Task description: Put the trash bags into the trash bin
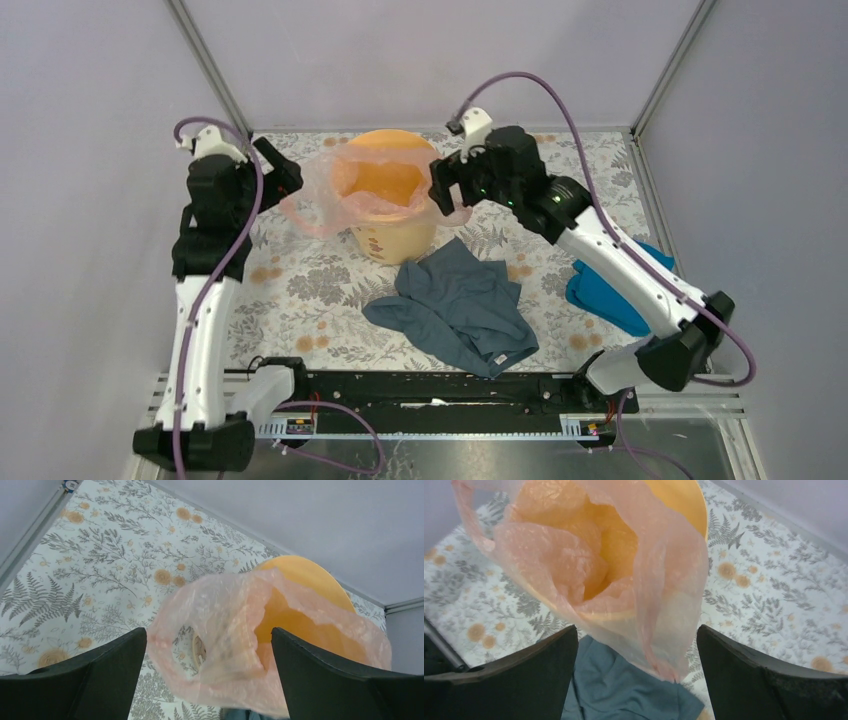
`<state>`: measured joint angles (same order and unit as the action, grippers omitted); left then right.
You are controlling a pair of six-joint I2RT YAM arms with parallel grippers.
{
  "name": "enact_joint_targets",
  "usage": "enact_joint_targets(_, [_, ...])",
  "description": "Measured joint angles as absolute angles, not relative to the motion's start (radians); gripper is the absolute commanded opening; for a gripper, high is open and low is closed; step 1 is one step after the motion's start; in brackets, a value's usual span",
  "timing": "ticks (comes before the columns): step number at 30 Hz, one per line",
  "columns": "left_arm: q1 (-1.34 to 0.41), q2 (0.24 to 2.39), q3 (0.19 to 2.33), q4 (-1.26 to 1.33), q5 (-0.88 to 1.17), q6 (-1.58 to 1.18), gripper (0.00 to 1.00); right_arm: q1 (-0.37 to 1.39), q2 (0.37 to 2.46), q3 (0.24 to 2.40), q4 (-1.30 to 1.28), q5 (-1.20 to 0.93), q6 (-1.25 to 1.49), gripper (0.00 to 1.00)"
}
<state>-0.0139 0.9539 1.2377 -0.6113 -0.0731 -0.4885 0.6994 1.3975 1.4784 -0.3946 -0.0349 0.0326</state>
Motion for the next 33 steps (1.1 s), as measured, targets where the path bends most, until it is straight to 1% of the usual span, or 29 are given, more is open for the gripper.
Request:
enact_joint_targets(3, [0.047,1.037,1.262,-0.577,0.005,-0.489,0.99,0.752,1.503,1.607,-0.442,0.05,-0.015,0.93])
enact_joint_targets(6, [0.143,1.102,1.237,-0.573,0.11,-0.49,0.99,0.778,1.595,1.708,-0.492,0.14,-0.059,0.91])
enact_joint_targets(9, [0.237,1.122,1.189,-0.572,0.197,-0.49,0.99,0.784,1.647,1.747,-0.522,0.207,-0.094,0.88])
enact_joint_targets(14, [0.265,1.169,1.158,-0.493,0.345,-0.506,0.99,0.784,1.705,1.79,-0.549,0.269,-0.123,0.81])
enact_joint_targets(15, [0.269,1.184,1.146,-0.458,0.391,-0.518,0.97,0.784,1.714,1.799,-0.55,0.271,-0.123,0.8])
enact_joint_targets(19, [0.284,1.239,1.11,-0.37,0.495,-0.566,0.83,0.785,1.75,1.845,-0.542,0.271,-0.121,0.7])
enact_joint_targets(21, [0.288,1.276,1.109,-0.347,0.521,-0.584,0.79,0.785,1.759,1.85,-0.529,0.276,-0.117,0.6])
enact_joint_targets(26, [0.294,1.326,1.109,-0.313,0.55,-0.615,0.63,0.785,1.771,1.85,-0.49,0.293,-0.115,0.38])
enact_joint_targets(29, [0.298,1.327,1.103,-0.276,0.561,-0.635,0.48,0.78,1.771,1.85,-0.454,0.295,-0.112,0.3])
enact_joint_targets(33, [0.299,1.354,1.102,-0.208,0.577,-0.662,0.29,0.754,1.789,1.866,-0.432,0.276,-0.099,0.22])
